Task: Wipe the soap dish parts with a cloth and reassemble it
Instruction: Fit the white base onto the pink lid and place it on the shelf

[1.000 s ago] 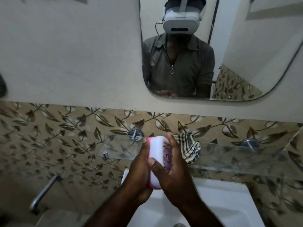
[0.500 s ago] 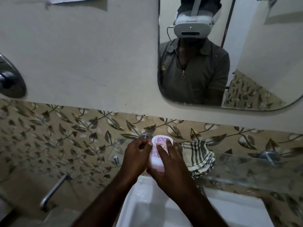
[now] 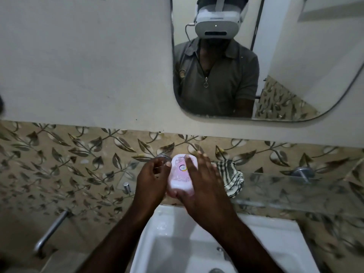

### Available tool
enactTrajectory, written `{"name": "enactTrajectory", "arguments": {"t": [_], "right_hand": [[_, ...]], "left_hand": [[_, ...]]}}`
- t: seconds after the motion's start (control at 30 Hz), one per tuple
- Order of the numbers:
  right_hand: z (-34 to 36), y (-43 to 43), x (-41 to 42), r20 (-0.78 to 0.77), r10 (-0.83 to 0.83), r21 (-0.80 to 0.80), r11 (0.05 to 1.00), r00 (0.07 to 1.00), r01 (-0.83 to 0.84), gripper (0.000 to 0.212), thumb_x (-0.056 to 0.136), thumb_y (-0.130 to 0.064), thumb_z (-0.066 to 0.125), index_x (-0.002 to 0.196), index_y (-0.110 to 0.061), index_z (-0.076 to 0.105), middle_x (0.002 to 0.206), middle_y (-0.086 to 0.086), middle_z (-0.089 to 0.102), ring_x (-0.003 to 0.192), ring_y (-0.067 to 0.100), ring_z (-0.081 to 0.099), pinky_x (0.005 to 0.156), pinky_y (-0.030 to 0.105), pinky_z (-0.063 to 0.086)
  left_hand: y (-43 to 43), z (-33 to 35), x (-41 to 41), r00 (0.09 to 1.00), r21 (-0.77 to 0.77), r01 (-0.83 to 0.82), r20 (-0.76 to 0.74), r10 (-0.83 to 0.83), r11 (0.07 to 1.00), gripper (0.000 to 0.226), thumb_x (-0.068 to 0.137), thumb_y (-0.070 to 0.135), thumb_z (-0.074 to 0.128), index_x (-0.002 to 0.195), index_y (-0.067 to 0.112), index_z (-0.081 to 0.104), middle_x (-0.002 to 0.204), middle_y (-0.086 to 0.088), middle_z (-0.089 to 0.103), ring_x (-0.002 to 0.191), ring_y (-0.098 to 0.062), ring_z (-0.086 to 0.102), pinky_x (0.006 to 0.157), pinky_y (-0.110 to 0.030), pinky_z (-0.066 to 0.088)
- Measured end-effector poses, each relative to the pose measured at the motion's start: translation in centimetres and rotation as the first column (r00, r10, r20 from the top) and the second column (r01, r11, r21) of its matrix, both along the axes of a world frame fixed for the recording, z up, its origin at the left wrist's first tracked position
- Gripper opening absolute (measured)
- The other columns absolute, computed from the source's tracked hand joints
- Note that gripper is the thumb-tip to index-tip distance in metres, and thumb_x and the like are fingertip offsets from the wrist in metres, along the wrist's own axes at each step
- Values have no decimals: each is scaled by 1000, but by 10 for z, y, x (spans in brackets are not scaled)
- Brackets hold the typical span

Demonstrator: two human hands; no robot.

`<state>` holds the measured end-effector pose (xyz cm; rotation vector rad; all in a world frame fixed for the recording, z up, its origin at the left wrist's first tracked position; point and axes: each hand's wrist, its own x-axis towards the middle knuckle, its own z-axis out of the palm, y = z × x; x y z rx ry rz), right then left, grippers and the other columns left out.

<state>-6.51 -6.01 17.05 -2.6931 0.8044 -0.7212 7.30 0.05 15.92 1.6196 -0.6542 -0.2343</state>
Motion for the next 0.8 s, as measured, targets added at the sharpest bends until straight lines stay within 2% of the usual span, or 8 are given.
{"name": "enactTrajectory", "arguments": {"t": [0.1,0.27,0.33,0.43,0.57,0.67,0.73,0.8], "right_hand": [[4,-19,-25,281,-330,-8,938,901,346,62,85,-50,57,134,-13,52,141,16,50,133,34,42,107,49,37],[2,-43,-50,-49,-666,119,736,744,667,56,76,-61,60,111,-17,61,116,10,59,115,31,49,92,45,40],[1,-44,-50,-43,-606,204,773,794,601,43,77,-51,64,100,-15,64,107,10,64,107,31,56,88,41,44],[11,-38,-62,275,-460,513,813,844,276,23,70,-18,76,83,-15,57,79,6,67,74,27,63,65,34,50],[38,-31,-110,538,-163,559,803,827,-205,29,66,-3,77,86,-18,63,80,5,71,65,14,65,57,34,56],[50,-26,-146,633,-5,568,683,774,-460,30,67,-10,82,94,-18,72,91,8,74,79,22,71,65,32,60],[43,-28,-158,610,-87,612,683,787,-399,26,73,-9,81,96,-18,72,90,9,75,79,21,71,67,35,59],[29,-30,-165,526,-188,645,724,830,-244,20,81,-4,73,97,-16,71,89,10,75,80,23,71,70,39,59]], "left_hand": [[6,4,-11,995,-110,-64,68,72,992,16,90,20,65,106,19,64,104,0,68,95,-7,64,68,-5,45],[7,17,-52,975,-177,97,214,-58,979,18,84,25,60,96,38,63,101,12,68,92,1,63,72,-10,48],[4,21,-65,952,-157,156,287,-106,975,20,85,23,60,98,38,62,103,15,66,95,-1,62,77,-16,49],[2,26,-74,919,-130,238,352,-180,963,20,84,26,61,104,30,63,107,14,63,99,-5,62,82,-26,52],[3,31,-81,865,-49,360,393,-313,932,40,79,44,62,116,28,59,116,18,58,111,-6,58,89,-26,51],[4,32,-94,813,-89,582,62,-578,808,53,73,49,68,122,30,56,117,18,63,109,-4,62,85,-19,51],[1,27,-108,586,-230,726,-286,-758,648,45,76,41,70,116,22,61,113,-1,70,99,-15,69,76,-25,56],[0,16,-125,479,-230,779,-382,-790,583,31,83,27,68,108,10,64,100,-15,72,84,-27,70,66,-35,58]]}}
